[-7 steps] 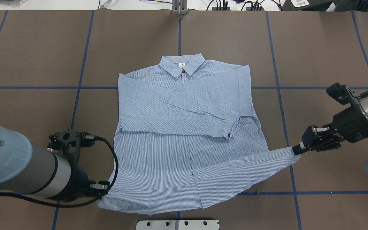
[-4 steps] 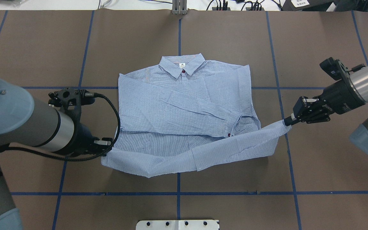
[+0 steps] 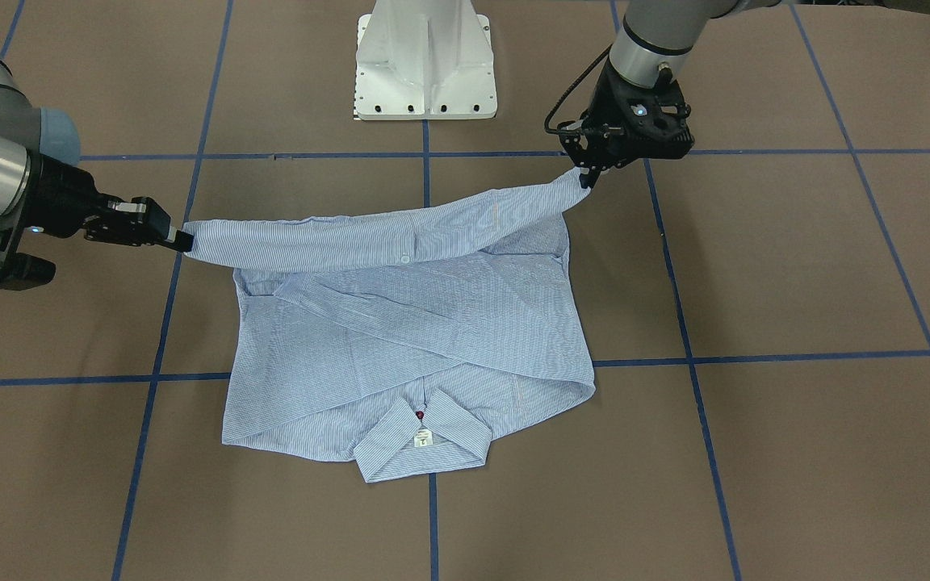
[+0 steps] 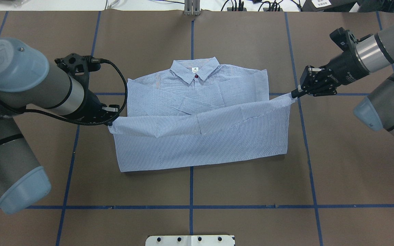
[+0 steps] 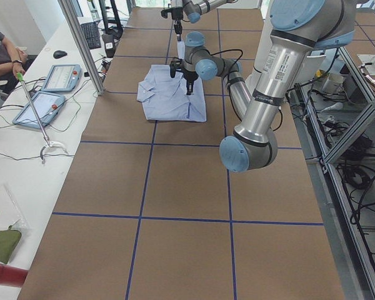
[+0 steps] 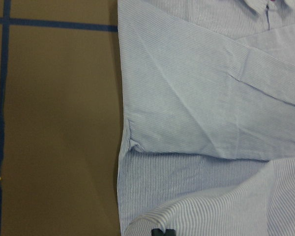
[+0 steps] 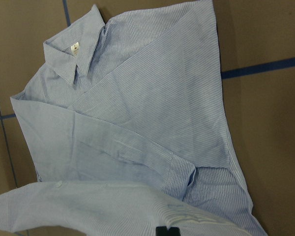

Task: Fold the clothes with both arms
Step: 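Carry the hem with both grippers over the shirt toward the collar, then lay the hem beside the collar and open both grippers, then move the right gripper to the folded shirt's side edge and grasp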

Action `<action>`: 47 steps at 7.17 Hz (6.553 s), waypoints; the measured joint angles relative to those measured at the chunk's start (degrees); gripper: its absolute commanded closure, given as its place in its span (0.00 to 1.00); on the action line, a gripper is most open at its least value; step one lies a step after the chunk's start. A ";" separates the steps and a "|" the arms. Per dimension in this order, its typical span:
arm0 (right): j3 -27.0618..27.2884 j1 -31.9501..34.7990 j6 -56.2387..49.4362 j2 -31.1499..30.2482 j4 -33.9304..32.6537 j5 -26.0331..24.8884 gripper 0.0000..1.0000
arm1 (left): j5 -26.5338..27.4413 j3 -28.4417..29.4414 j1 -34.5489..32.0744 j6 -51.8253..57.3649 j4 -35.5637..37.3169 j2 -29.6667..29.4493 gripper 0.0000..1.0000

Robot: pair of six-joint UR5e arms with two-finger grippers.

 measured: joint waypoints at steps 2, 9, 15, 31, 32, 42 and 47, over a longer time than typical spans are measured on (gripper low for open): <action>-5.16 0.50 -0.02 4.01 0.00 -2.49 1.00 | -0.86 6.94 -1.94 0.59 -8.08 -1.12 1.00; -20.47 0.25 -3.55 12.71 0.20 -8.66 1.00 | -1.29 29.88 -7.59 0.80 -32.79 -5.16 1.00; -22.43 -1.23 -4.57 15.28 -1.32 -12.59 1.00 | -1.24 35.54 -7.71 0.95 -37.54 -6.02 1.00; -4.88 -14.10 -3.48 -2.81 -0.94 -15.49 0.24 | -3.68 30.46 -9.53 -2.33 -35.46 -6.07 0.01; -4.65 -14.52 -3.47 -2.98 -0.95 -15.49 0.30 | -3.64 30.30 -9.55 -2.33 -35.44 -6.01 0.01; -5.14 -13.73 -3.60 -2.27 -1.46 -15.54 0.47 | -3.31 30.14 -9.55 -2.47 -35.47 -5.75 0.01; -5.23 -13.65 -3.76 -2.26 -1.54 -15.35 1.00 | -3.26 30.05 -9.55 -2.47 -35.48 -5.60 0.01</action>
